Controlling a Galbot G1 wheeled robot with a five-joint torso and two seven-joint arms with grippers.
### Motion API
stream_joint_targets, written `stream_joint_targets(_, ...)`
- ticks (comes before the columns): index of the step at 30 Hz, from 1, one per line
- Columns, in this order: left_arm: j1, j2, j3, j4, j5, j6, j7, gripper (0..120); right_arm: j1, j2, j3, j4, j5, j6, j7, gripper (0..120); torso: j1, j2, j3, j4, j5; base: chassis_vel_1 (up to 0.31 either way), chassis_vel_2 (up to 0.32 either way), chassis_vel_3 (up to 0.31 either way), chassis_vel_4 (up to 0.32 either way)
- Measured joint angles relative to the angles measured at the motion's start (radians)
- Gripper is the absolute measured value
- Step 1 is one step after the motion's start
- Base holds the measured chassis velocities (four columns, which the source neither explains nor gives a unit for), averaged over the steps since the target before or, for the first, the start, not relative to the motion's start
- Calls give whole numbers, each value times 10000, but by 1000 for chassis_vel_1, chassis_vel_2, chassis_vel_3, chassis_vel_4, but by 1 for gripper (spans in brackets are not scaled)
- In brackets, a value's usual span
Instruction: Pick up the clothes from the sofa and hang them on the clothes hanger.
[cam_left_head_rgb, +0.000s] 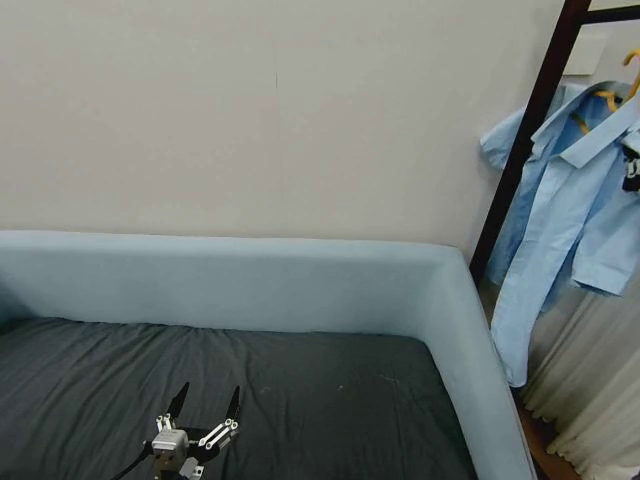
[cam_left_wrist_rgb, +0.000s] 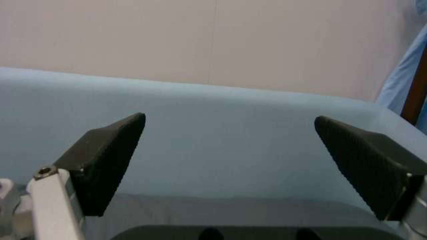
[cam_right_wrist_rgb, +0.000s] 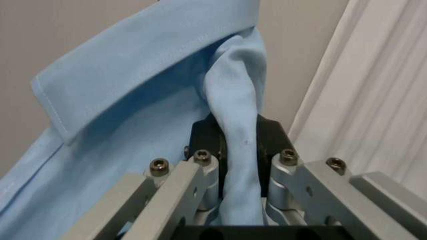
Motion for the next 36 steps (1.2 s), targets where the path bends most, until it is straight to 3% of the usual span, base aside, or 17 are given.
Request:
stream_joint_targets(10,0,0,0,0,0,0,2,100,3202,152,-2679,-317,629,-1097,255,8,0,0,1,3,5,0,0,0,0)
stream_joint_targets(18,0,0,0,0,0,0,1,100,5146,1076,-4197,-232,2495,-2846,1820,8,0,-1,1,6,6,0,0,0,0)
stream_joint_targets(24,0,0,0,0,0,0,0,100,5969,1811,-4727,-700,3172,-3542,2696,8,0,-1,2,8,4,0,0,0,0)
stream_joint_targets(28,0,0,0,0,0,-1,1,100,6619,2460,-4874,-972,4247,-4411,3983,8,0,-1,1,3,4,0,0,0,0)
stream_joint_targets(36,0,1,0,0,-1,-1,1,100,7348,3156,-5331,-1973,4972,-5031,4783,8,0,-1,2,7,7,0,0,0,0)
